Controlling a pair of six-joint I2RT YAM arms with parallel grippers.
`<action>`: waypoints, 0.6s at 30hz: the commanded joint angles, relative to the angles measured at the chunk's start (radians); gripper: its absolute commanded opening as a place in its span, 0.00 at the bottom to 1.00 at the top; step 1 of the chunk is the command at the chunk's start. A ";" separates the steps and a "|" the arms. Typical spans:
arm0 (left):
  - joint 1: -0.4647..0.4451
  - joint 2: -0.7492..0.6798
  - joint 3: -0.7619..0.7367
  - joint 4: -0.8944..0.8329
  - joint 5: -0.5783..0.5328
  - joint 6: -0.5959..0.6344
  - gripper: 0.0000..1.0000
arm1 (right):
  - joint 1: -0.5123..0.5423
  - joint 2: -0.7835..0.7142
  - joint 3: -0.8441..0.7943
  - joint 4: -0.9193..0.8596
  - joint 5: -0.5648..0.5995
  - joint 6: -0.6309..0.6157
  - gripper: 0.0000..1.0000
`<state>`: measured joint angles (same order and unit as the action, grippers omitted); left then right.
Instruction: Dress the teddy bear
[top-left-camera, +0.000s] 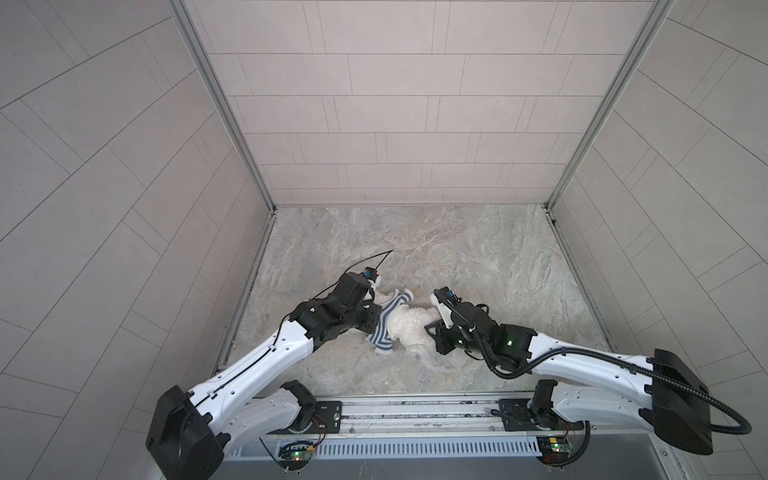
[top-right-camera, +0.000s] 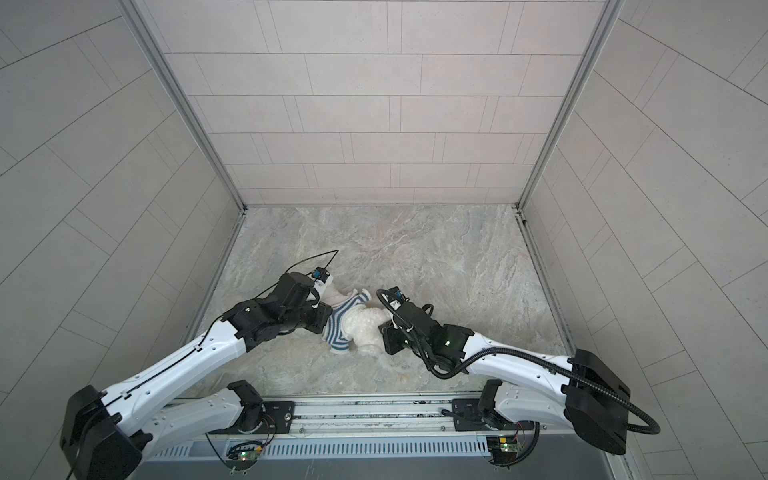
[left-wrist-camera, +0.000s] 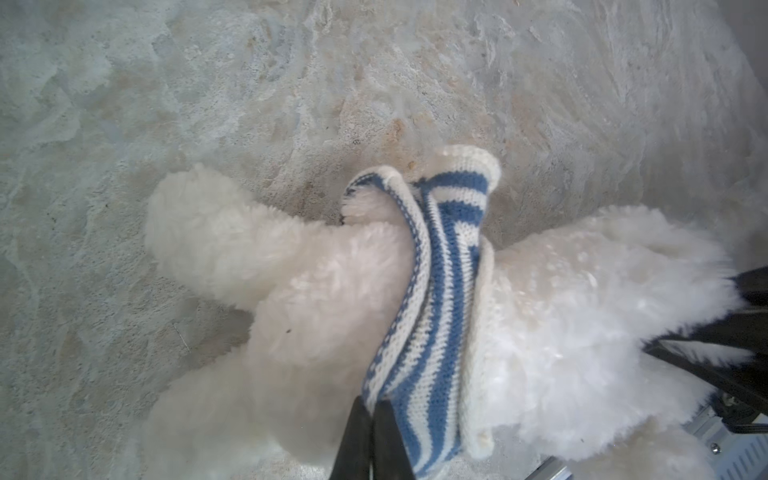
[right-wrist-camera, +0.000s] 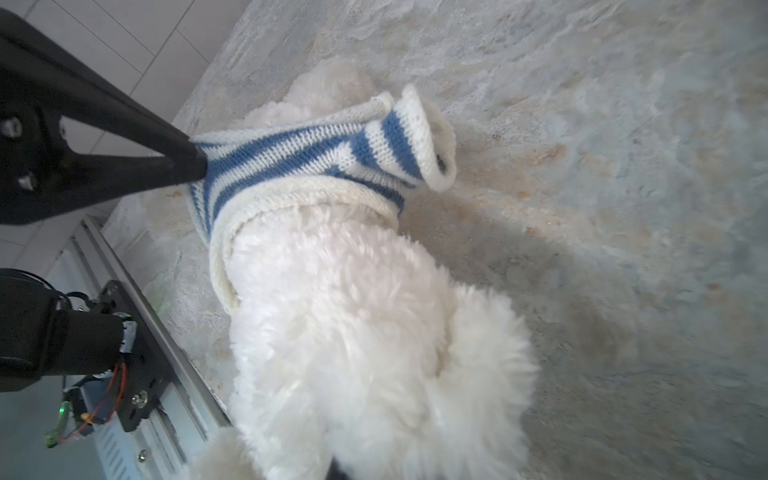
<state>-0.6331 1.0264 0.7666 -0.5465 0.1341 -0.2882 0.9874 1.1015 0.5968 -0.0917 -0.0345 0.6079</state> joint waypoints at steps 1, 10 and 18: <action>0.068 -0.045 -0.039 0.001 0.017 -0.037 0.00 | 0.057 -0.028 0.017 -0.192 0.181 -0.123 0.00; 0.057 -0.063 -0.070 0.105 0.214 -0.046 0.00 | 0.254 -0.088 0.015 -0.076 0.383 -0.339 0.00; -0.037 -0.131 -0.143 0.113 0.312 -0.076 0.20 | 0.286 -0.177 -0.054 0.003 0.413 -0.438 0.00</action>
<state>-0.6701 0.9344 0.6586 -0.4534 0.3912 -0.3492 1.2602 0.9630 0.5446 -0.1322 0.3363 0.2516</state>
